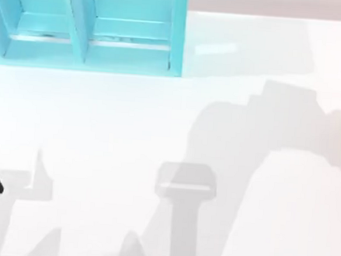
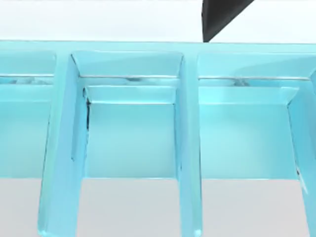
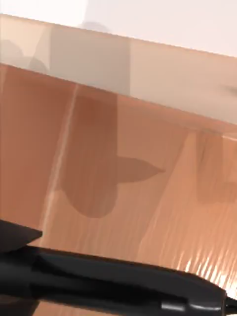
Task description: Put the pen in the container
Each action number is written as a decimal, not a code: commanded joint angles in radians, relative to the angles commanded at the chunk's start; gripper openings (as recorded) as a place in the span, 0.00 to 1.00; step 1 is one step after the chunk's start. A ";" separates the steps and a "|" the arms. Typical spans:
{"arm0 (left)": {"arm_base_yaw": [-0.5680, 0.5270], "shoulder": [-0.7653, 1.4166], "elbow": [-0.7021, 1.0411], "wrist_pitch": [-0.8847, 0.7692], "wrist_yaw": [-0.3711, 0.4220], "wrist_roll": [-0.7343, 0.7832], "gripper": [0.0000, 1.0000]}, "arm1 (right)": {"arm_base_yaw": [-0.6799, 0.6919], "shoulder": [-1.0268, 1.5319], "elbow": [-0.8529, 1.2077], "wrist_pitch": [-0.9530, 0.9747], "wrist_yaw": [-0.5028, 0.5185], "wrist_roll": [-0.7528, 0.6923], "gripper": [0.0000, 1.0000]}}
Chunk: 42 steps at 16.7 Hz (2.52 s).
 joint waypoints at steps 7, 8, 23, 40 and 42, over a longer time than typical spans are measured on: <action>0.000 0.000 0.000 0.000 0.000 0.000 1.00 | -0.406 -0.307 -0.391 0.173 -0.032 -0.102 0.00; 0.000 0.000 0.000 0.000 0.000 0.000 1.00 | -0.423 -0.327 -0.407 0.190 -0.044 -0.121 0.00; 0.000 0.000 0.000 0.000 0.000 0.000 1.00 | -0.319 -0.347 -0.638 0.368 -0.005 -0.042 0.00; 0.000 0.000 0.000 0.000 0.000 0.000 1.00 | -0.344 -0.366 -0.676 0.435 -0.049 -0.045 0.75; 0.000 0.000 0.000 0.000 0.000 0.000 1.00 | -0.344 -0.366 -0.676 0.435 -0.049 -0.045 0.90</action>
